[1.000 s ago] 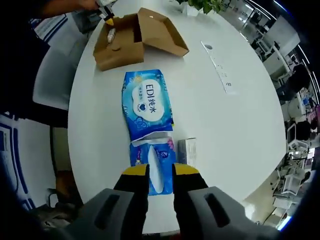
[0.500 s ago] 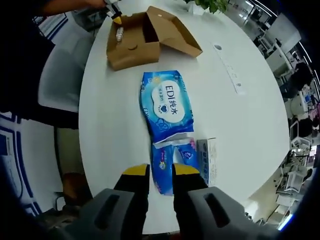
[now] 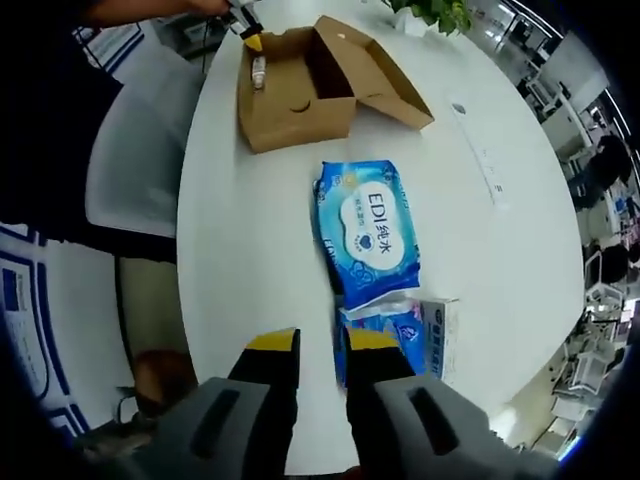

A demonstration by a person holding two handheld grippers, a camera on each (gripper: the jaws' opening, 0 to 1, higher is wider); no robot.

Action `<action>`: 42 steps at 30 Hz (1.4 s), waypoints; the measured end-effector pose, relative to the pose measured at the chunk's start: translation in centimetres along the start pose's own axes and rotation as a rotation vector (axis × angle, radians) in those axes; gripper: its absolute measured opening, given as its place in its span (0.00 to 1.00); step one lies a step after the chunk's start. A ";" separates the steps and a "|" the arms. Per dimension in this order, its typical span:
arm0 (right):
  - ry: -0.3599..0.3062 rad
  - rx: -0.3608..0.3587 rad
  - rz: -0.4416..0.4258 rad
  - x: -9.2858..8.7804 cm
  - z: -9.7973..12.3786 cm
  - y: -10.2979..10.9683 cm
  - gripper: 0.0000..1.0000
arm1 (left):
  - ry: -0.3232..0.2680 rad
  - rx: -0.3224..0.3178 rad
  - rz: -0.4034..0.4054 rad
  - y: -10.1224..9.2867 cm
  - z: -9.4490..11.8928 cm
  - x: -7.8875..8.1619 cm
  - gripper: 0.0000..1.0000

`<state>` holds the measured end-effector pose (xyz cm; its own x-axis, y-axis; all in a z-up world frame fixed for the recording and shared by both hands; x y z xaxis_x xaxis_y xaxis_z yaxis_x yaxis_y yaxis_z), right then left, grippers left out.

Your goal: Operate the shoe box by opening the lid, removing the specified soft item, and placing it in the target area until the item is outside and the box remains undamaged.

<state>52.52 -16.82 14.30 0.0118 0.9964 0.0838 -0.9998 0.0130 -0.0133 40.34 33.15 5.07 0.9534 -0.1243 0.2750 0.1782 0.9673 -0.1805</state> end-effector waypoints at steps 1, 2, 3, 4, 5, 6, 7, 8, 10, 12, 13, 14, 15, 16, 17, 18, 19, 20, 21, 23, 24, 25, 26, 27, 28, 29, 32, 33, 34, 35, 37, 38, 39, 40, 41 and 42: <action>0.000 0.003 0.004 0.5 0.1 0.3 0.14 | 0.001 -0.004 -0.005 -0.1 0.0 0.0 0.15; 0.001 0.001 0.010 0.8 0.1 0.4 0.14 | 0.000 -0.005 -0.012 -0.1 0.0 0.0 0.15; 0.001 0.001 0.018 1.2 0.2 0.7 0.14 | 0.000 -0.007 -0.017 -0.1 0.0 -0.1 0.16; 0.001 0.001 0.022 1.5 0.2 0.8 0.14 | -0.001 -0.008 -0.021 -0.1 0.0 0.0 0.16; 0.002 -0.001 0.027 1.8 0.2 0.9 0.14 | -0.002 -0.009 -0.023 -0.1 0.0 0.0 0.16; 0.001 0.001 0.034 2.3 0.3 1.1 0.14 | -0.002 -0.010 -0.025 0.0 0.0 0.0 0.16; 0.000 0.001 0.035 2.6 0.3 1.2 0.14 | -0.002 -0.011 -0.026 0.0 0.0 0.0 0.16; -0.003 -0.001 0.043 3.1 0.3 1.4 0.14 | -0.002 -0.012 -0.029 0.0 0.0 0.1 0.16; -0.009 -0.002 0.051 4.1 0.4 1.7 0.14 | -0.003 -0.015 -0.030 0.1 0.0 0.1 0.16; -0.018 0.002 0.064 5.0 0.3 2.0 0.13 | -0.003 -0.020 -0.032 0.2 0.0 0.2 0.17; -0.023 0.000 0.069 5.7 0.3 2.2 0.13 | -0.002 -0.023 -0.033 0.2 0.0 0.2 0.17; -0.027 0.000 0.071 6.2 0.2 2.2 0.14 | -0.003 -0.026 -0.035 0.2 0.0 0.3 0.17; -0.032 0.005 0.084 6.9 0.1 2.4 0.13 | -0.004 -0.027 -0.037 0.2 0.0 0.3 0.17; -0.035 0.005 0.088 7.4 0.1 2.5 0.13 | -0.003 -0.029 -0.036 0.2 0.0 0.3 0.17; -0.041 0.005 0.092 7.9 0.0 2.5 0.14 | -0.003 -0.030 -0.036 0.2 -0.1 0.3 0.17; -0.047 0.007 0.097 8.4 0.0 2.6 0.13 | -0.006 -0.031 -0.036 0.3 0.0 0.4 0.17; -0.054 0.010 0.105 9.2 -0.1 2.7 0.13 | -0.007 -0.032 -0.035 0.2 0.0 0.4 0.17; -0.060 0.011 0.112 9.8 -0.1 2.8 0.14 | -0.007 -0.034 -0.035 0.3 -0.1 0.4 0.17; -0.070 0.013 0.121 10.6 -0.2 2.8 0.13 | -0.010 -0.038 -0.033 0.3 -0.1 0.4 0.17; -0.083 0.017 0.135 11.8 -0.3 3.0 0.14 | -0.015 -0.044 -0.026 0.3 -0.1 0.4 0.17; -0.093 0.019 0.144 12.7 -0.4 3.0 0.14 | -0.017 -0.045 -0.026 0.3 -0.1 0.4 0.18; -0.099 0.021 0.148 13.2 -0.4 3.1 0.13 | -0.018 -0.045 -0.028 0.3 -0.1 0.4 0.18; -0.107 0.028 0.160 14.1 -0.6 3.2 0.13 | -0.020 -0.049 -0.029 0.3 -0.1 0.4 0.18; -0.114 0.029 0.165 14.7 -0.7 3.3 0.14 | -0.024 -0.053 -0.033 0.2 -0.1 0.5 0.19; -0.118 0.034 0.175 15.4 -0.9 3.4 0.13 | -0.031 -0.057 -0.038 0.2 0.0 0.5 0.20; -0.120 0.038 0.189 15.9 -1.1 3.5 0.13 | -0.039 -0.063 -0.035 0.2 0.0 0.6 0.20; -0.138 0.052 0.203 17.8 -1.6 3.7 0.12 | -0.050 -0.064 -0.032 0.4 0.2 0.7 0.22; -0.142 0.053 0.207 18.2 -1.7 3.8 0.12 | -0.053 -0.062 -0.034 0.5 0.3 0.7 0.22; -0.145 0.054 0.208 18.6 -1.8 3.8 0.13 | -0.053 -0.064 -0.037 0.5 0.4 0.7 0.22; -0.148 0.062 0.216 19.1 -2.0 3.9 0.12 | -0.055 -0.067 -0.036 0.5 0.4 0.8 0.22; -0.151 0.068 0.225 19.7 -2.4 3.7 0.12 | -0.059 -0.072 -0.035 0.5 0.6 0.8 0.21; -0.153 0.072 0.227 19.9 -2.5 3.6 0.12 | -0.060 -0.074 -0.036 0.5 0.6 0.8 0.22; -0.155 0.072 0.232 20.3 -2.6 3.6 0.12 | -0.062 -0.074 -0.036 0.5 0.7 0.8 0.22; -0.157 0.074 0.232 20.6 -2.7 3.7 0.12 | -0.061 -0.077 -0.034 0.5 0.8 0.8 0.21; -0.162 0.079 0.234 21.0 -2.7 3.8 0.12 | -0.068 -0.082 -0.034 0.4 1.0 0.8 0.21; -0.164 0.081 0.239 21.2 -2.8 3.8 0.11 | -0.073 -0.081 -0.036 0.3 1.1 0.9 0.22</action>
<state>48.98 4.63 13.22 -0.2197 0.9436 0.2477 -0.9720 -0.2334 0.0268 40.97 33.61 6.31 0.9264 -0.1391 0.3498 0.2335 0.9413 -0.2440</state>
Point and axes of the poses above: the point that each gripper's makers call its tool centre point, and the gripper's own axes: z roughly backward along the fingers, y roughly to its left, x roughly out of its top, the point moved 4 cm from there along z, roughly backward along the fingers, and after that the axes turned 9 degrees about y, right-handed, at the moved point
